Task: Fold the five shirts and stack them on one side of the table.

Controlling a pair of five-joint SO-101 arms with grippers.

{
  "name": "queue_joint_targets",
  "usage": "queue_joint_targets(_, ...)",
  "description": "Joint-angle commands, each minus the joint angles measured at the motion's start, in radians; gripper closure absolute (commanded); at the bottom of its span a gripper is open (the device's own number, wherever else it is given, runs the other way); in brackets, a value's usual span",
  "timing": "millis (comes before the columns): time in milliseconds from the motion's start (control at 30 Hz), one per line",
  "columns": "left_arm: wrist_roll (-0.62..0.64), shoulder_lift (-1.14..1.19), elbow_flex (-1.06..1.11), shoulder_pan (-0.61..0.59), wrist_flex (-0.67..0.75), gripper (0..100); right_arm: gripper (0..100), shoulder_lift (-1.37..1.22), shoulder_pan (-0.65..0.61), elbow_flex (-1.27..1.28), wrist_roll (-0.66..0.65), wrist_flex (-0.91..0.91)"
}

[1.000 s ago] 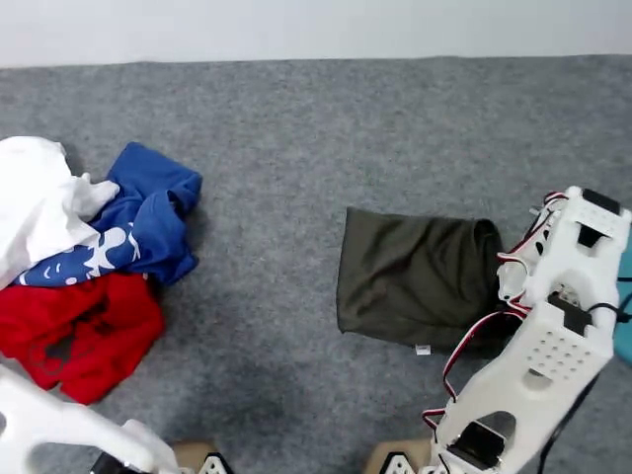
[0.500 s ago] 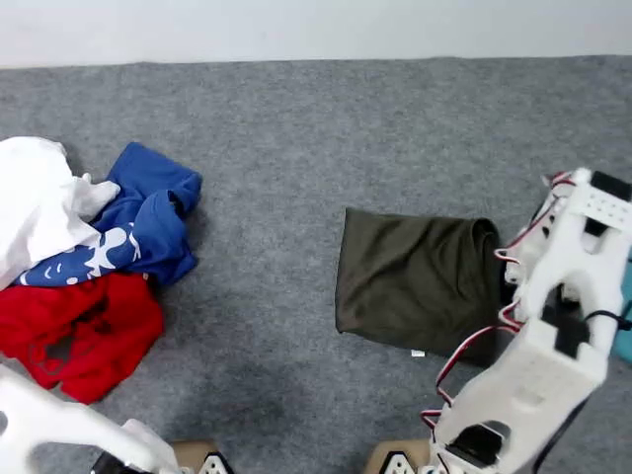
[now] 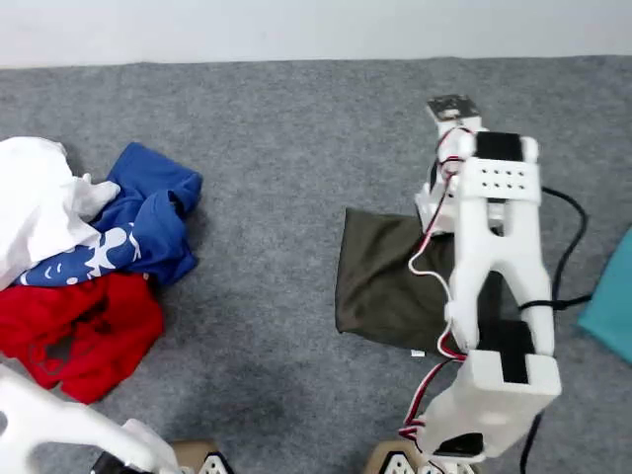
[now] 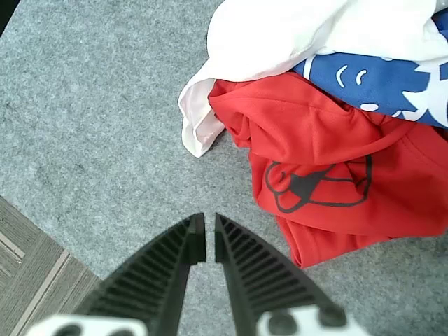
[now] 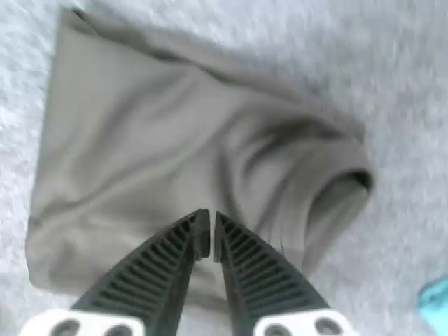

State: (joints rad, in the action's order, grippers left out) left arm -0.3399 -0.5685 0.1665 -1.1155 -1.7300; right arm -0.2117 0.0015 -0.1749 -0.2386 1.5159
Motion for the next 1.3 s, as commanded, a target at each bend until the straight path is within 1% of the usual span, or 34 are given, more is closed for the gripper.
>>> queue_joint_targets(0,-0.031,-0.028,-0.044,0.009,-0.021,97,99.0,0.008,-0.013,-0.008,-0.003,-0.068)
queue_joint_targets(133,-0.054,-0.028,-0.044,0.009,-0.021,97,98.8,-0.12,0.044,-0.011,-0.003,-0.122)
queue_joint_targets(267,-0.054,-0.028,-0.044,0.015,-0.021,97,98.8,-0.243,0.133,-0.012,-0.003,-0.188)
queue_joint_targets(367,-0.054,-0.032,-0.044,0.055,-0.021,97,98.8,-0.297,0.189,-0.014,-0.008,-0.231)
queue_joint_targets(467,-0.054,-0.084,-0.039,0.12,-0.021,97,98.8,-0.28,0.206,-0.015,-0.005,-0.219)
queue_joint_targets(567,-0.051,-0.163,-0.036,0.222,-0.021,97,98.8,-0.209,0.199,-0.015,-0.003,-0.177)
queue_joint_targets(733,-0.04,-0.256,-0.03,0.457,-0.018,97,98.8,-0.039,0.186,-0.015,-0.003,-0.124)
queue_joint_targets(900,0.132,-0.262,-0.008,0.686,0.0,97,98.8,0.093,0.22,-0.009,-0.006,0.005)
queue_joint_targets(967,0.201,-0.262,0.013,0.79,0.041,97,98.8,0.13,0.249,-0.009,-0.006,0.067)
queue_joint_targets(1100,0.29,-0.262,0.12,0.99,0.157,97,98.8,0.2,0.349,-0.009,-0.003,0.171)
queue_joint_targets(1200,0.311,-0.262,0.226,1.103,0.242,97,98.8,0.229,0.426,-0.009,-0.003,0.234)
queue_joint_targets(1267,0.316,-0.262,0.294,1.157,0.299,97,98.8,0.248,0.478,-0.008,-0.003,0.265)
